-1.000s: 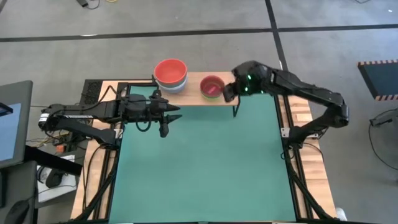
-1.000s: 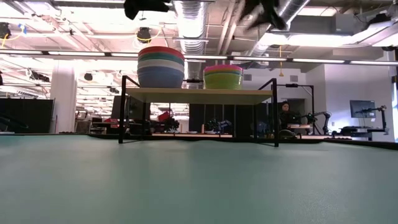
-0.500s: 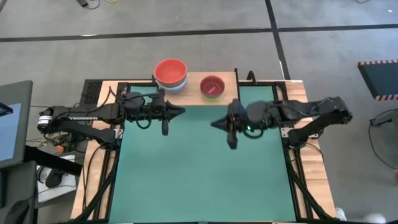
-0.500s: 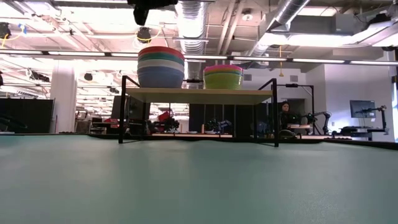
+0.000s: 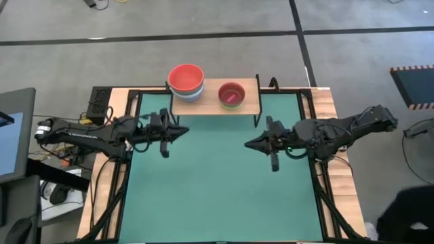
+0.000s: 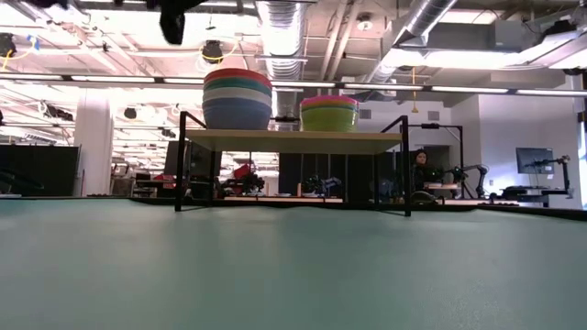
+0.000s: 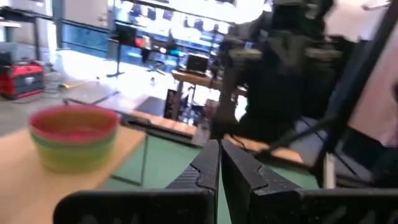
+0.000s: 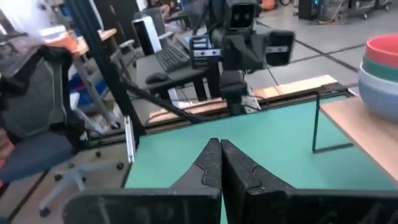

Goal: Place and stack bowls onto a shelf
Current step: Return to Home Position

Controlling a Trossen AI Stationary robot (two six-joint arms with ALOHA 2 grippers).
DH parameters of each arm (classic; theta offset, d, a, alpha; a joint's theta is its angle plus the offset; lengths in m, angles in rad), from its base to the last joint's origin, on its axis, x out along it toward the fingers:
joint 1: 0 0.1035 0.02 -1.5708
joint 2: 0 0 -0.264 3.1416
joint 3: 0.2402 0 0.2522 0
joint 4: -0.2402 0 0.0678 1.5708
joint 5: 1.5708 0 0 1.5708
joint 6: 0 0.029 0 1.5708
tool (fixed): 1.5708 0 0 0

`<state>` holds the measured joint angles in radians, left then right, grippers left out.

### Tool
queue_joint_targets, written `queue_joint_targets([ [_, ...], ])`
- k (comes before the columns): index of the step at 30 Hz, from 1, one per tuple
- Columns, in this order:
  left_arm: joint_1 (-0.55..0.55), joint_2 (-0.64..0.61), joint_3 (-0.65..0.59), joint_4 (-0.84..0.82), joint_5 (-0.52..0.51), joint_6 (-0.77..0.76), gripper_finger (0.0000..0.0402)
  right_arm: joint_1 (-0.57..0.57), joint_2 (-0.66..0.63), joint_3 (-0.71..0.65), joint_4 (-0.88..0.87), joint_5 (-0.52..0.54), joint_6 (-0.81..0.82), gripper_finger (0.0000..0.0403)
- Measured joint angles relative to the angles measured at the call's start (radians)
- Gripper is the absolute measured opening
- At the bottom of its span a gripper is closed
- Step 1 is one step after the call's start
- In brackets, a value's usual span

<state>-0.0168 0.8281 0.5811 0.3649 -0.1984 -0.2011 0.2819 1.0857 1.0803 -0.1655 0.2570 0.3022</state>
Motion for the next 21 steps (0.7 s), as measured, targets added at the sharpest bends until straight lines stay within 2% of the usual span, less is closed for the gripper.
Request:
queue_joint_targets([
  [5,-0.036,-0.043,-0.126,0.003,0.001,0.007,0.0000,-0.023,-0.130,-0.225,-0.030,-0.002,-0.073,0.0036],
  [8,-0.036,-0.063,-0.156,-0.004,0.003,-0.038,0.0000,-0.044,-0.179,-0.314,-0.100,-0.058,-0.095,0.0045],
  [11,-0.037,-0.074,-0.166,-0.027,0.050,-0.026,0.0000,-0.051,-0.226,-0.379,-0.009,-0.201,-0.207,0.0040],
  [13,-0.045,-0.080,-0.170,-0.006,0.097,0.000,0.0000,-0.051,-0.265,-0.422,0.077,-0.254,-0.257,0.0029],
  [15,-0.053,-0.098,-0.176,-0.002,0.114,0.028,0.0000,-0.063,-0.304,-0.463,0.167,-0.266,-0.285,0.0017],
  [21,-0.056,-0.145,-0.229,-0.013,0.054,0.039,0.0000,-0.129,-0.458,-0.602,0.223,-0.313,-0.221,0.0017],
])
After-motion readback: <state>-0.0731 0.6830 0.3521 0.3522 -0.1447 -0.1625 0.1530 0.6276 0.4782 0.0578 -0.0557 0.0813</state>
